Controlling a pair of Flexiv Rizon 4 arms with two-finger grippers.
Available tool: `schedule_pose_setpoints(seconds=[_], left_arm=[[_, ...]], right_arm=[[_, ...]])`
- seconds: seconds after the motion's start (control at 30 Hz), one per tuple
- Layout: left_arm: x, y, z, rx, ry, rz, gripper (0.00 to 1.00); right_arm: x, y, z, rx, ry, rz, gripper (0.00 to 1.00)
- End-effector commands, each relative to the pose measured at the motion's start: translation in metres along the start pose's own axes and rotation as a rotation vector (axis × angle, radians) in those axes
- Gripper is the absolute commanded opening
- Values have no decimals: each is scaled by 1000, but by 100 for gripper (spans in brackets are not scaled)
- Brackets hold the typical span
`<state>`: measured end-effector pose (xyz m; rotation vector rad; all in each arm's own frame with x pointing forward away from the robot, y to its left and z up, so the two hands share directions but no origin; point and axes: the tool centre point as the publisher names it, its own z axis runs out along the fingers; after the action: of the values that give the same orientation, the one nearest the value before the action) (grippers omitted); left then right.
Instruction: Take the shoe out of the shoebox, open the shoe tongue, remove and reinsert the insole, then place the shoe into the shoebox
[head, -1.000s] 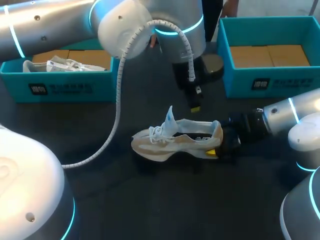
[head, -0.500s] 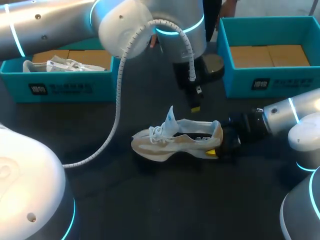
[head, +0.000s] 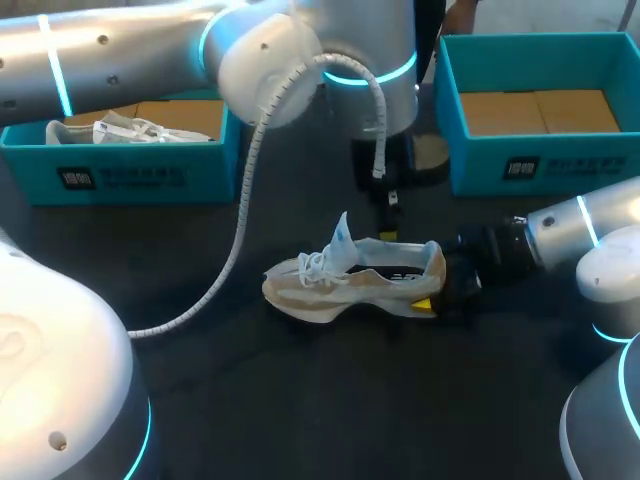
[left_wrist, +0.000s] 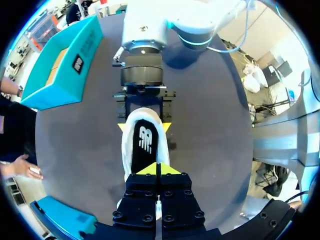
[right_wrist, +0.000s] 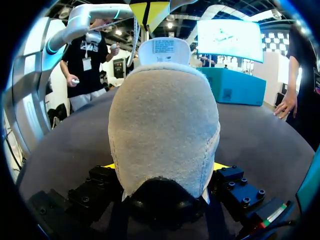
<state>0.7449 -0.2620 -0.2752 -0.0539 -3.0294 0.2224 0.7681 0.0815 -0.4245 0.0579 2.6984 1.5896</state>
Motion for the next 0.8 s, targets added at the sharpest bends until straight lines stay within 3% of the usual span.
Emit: schedule_pose_setpoints(seconds=[0.03, 0.33, 0.8], left_arm=[[-3, -17, 22, -37, 16, 9, 0], [-5, -18, 50, -51, 18, 2, 0], [-20, 5, 80, -58, 15, -19, 0]], right_arm=[[-1, 1, 1, 4, -1, 1, 0], [-1, 1, 1, 4, -1, 1, 0], [-1, 1, 1, 4, -1, 1, 0]])
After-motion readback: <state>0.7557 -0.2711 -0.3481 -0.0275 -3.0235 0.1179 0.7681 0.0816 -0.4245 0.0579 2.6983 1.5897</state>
